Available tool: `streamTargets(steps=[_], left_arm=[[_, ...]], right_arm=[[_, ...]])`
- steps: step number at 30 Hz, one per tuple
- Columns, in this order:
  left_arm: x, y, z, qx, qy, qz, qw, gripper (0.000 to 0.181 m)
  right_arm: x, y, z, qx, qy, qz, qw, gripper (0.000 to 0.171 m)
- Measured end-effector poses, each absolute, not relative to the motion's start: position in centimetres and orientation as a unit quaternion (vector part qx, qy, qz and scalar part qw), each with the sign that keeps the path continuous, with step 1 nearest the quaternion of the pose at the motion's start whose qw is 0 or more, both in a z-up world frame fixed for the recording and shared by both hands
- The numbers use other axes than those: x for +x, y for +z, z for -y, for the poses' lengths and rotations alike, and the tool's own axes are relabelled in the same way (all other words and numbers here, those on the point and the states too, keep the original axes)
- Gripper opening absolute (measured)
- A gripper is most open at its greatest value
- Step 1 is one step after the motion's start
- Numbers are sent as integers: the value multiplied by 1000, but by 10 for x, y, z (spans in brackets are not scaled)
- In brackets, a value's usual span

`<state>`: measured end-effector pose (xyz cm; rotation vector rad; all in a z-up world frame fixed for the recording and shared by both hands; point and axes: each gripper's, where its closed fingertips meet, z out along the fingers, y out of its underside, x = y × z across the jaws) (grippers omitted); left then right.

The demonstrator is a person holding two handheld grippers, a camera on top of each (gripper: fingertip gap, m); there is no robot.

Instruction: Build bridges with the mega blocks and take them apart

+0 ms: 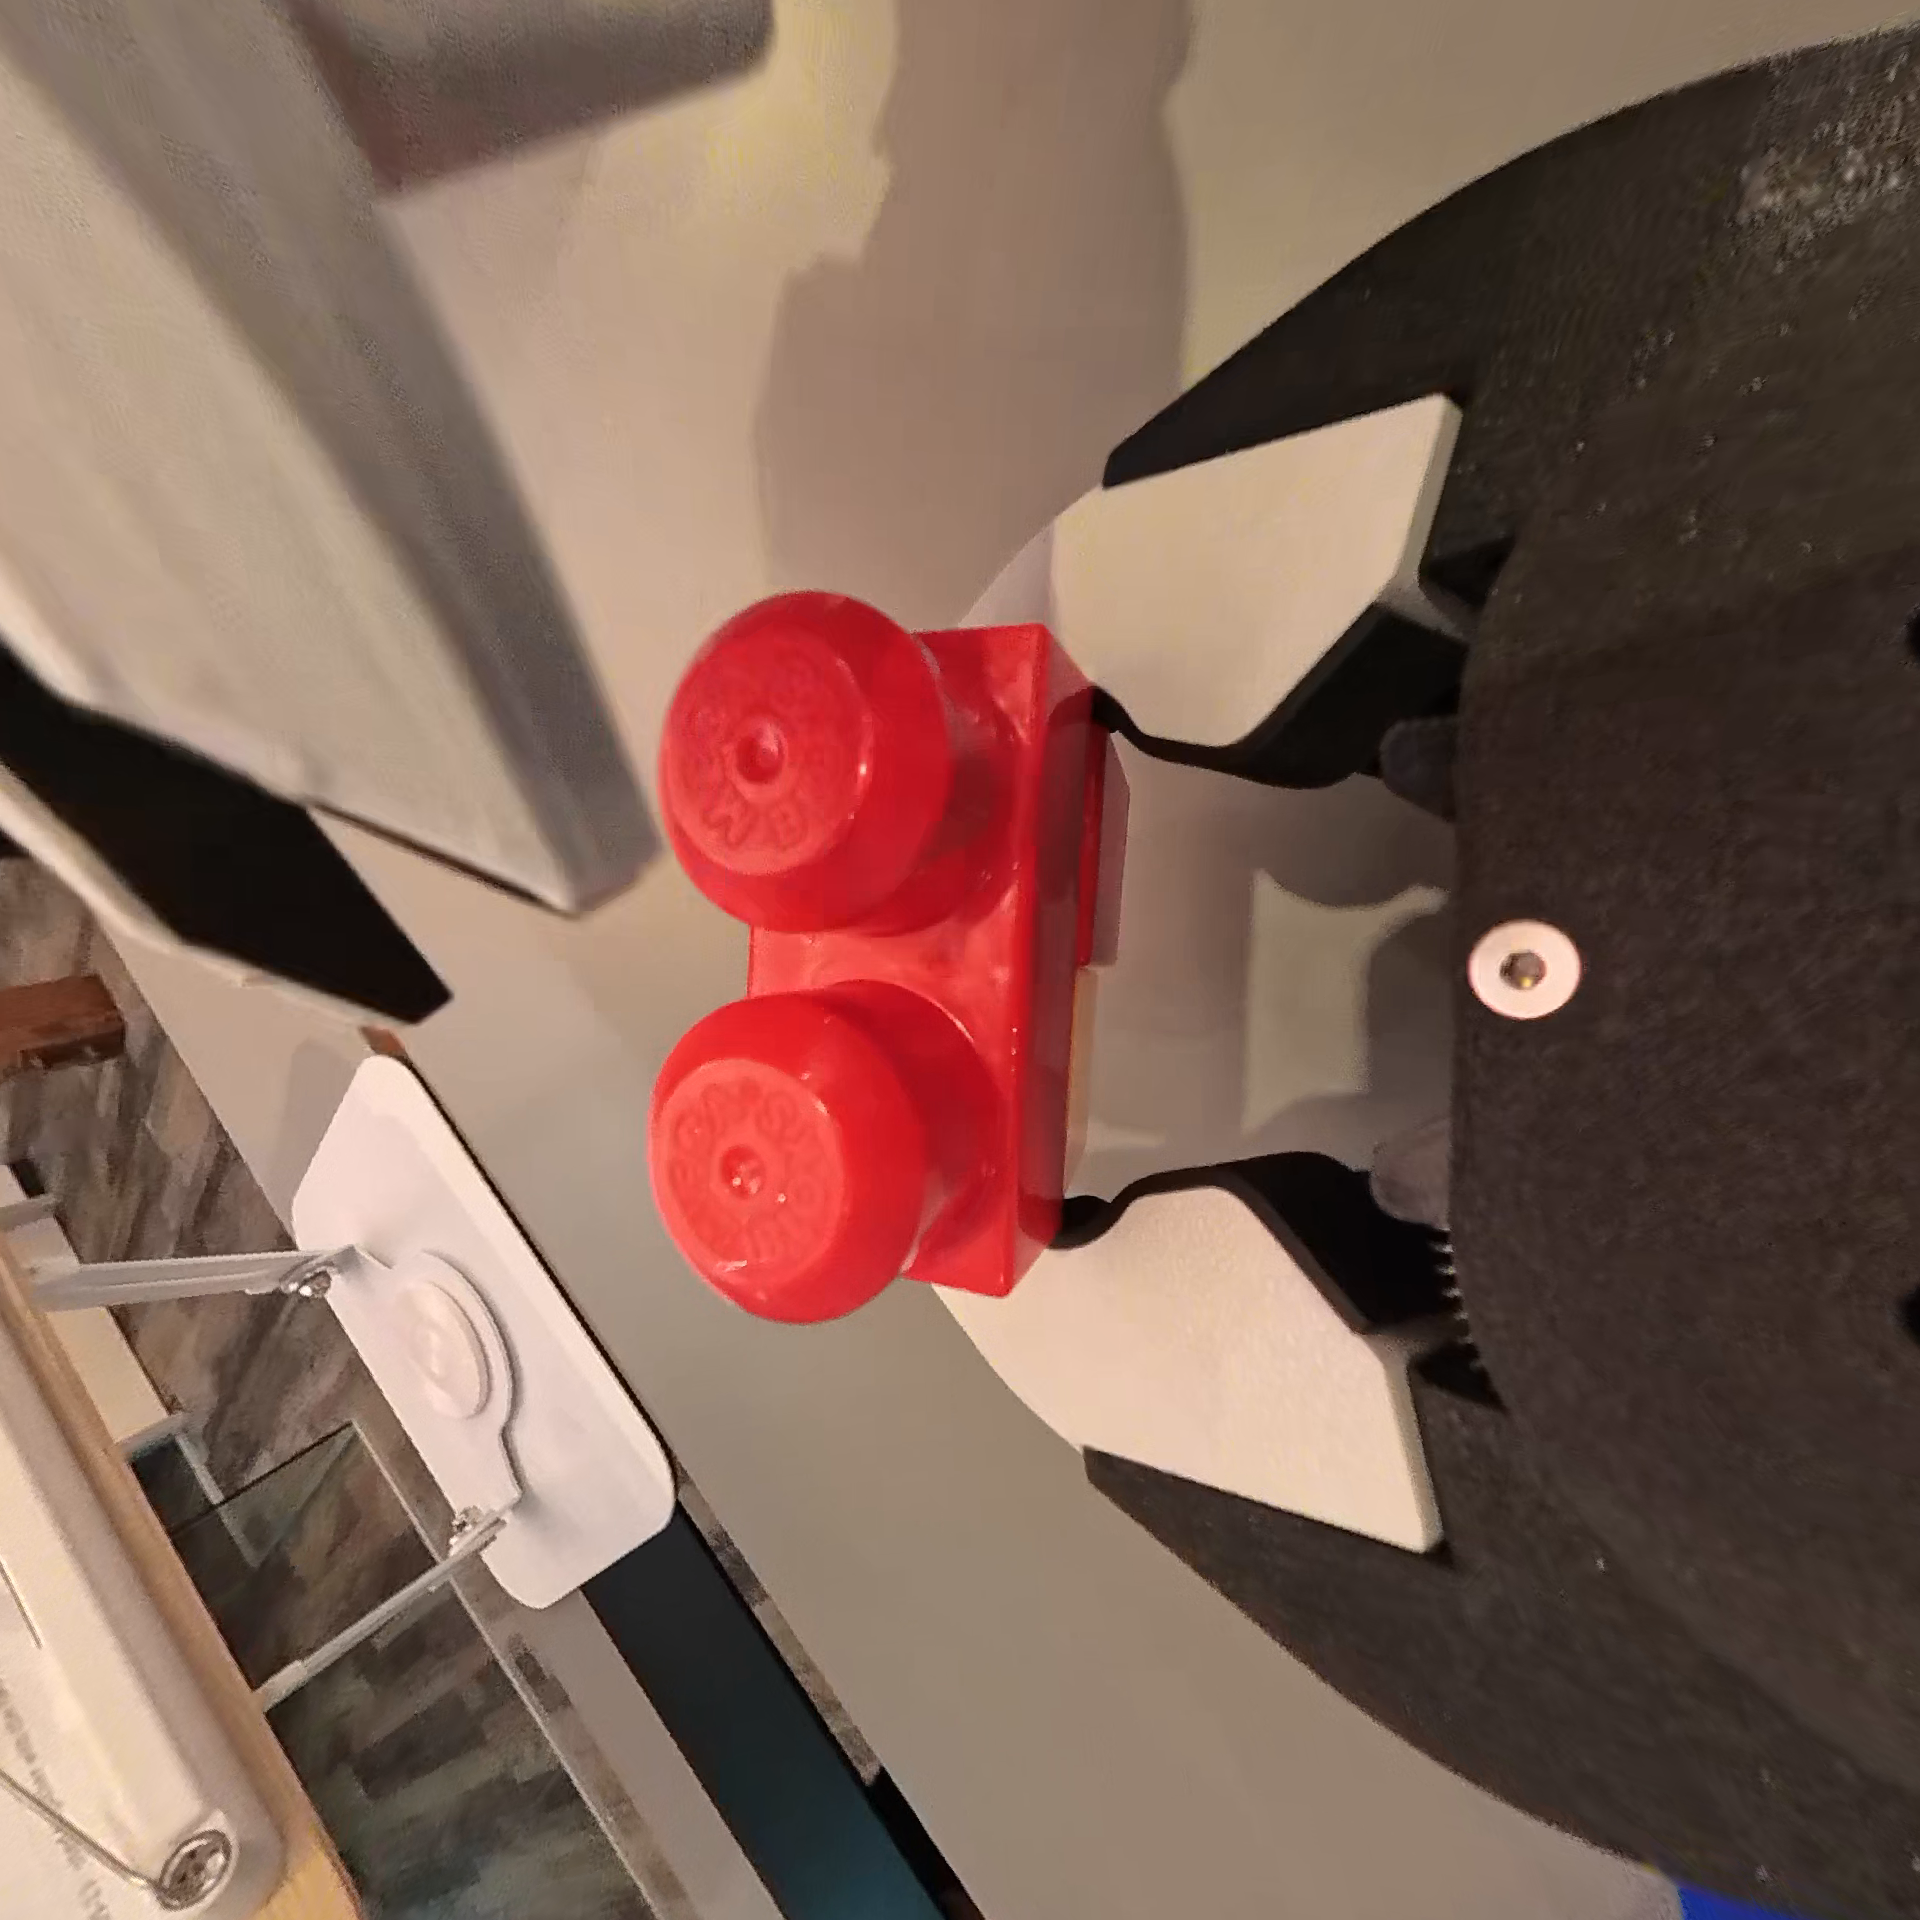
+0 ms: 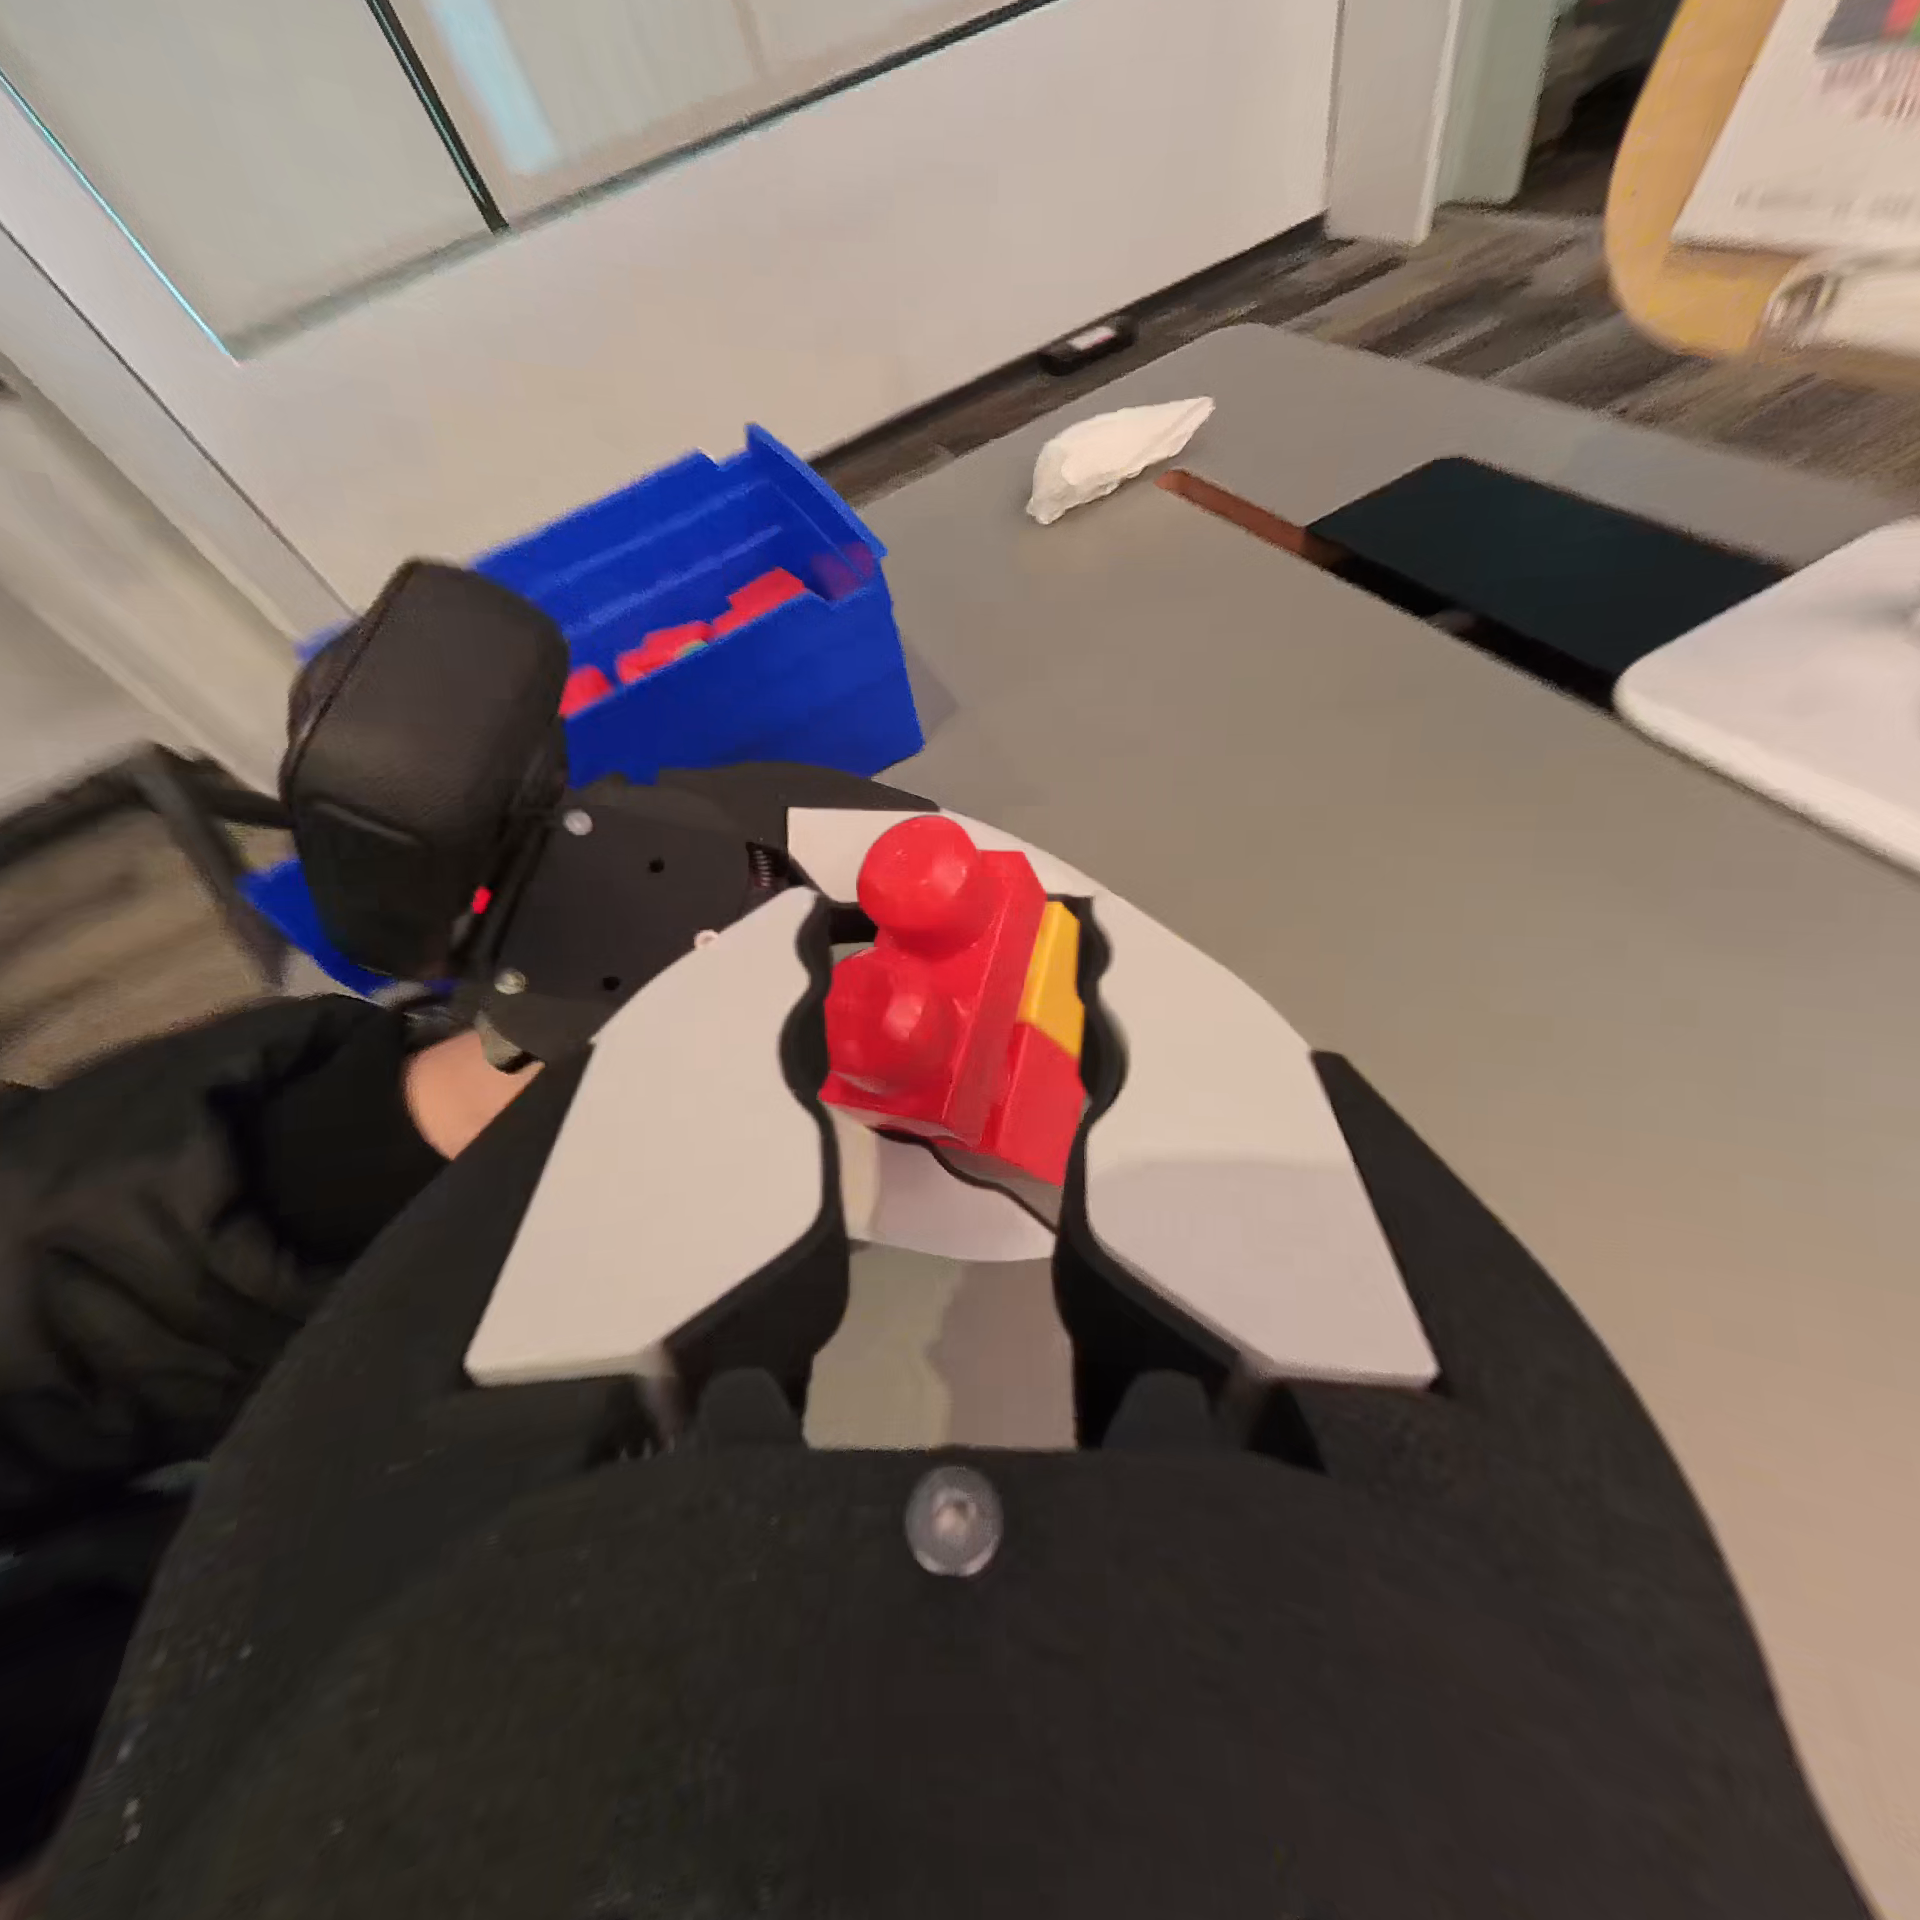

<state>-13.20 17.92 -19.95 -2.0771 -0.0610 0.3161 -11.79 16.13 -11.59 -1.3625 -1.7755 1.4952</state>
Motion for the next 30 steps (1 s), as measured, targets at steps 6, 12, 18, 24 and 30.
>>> streamTargets(steps=[6,12,18,24,30], left_arm=[[-114,-180,-183,-828,115,-26,548,89],[-110,-193,-185,-844,107,-40,524,89],[-109,-201,-185,-859,115,-43,497,89],[-103,-211,-185,-873,107,-58,472,89],[-101,-215,-186,-878,103,-60,464,89]], right_arm=[[-113,-119,-177,-533,628,562,80,64],[-106,-111,-169,-484,612,614,123,56],[-99,-100,-158,-385,521,708,281,0],[-103,-124,-151,-381,466,749,277,0],[-104,-131,-150,-386,442,762,273,0]])
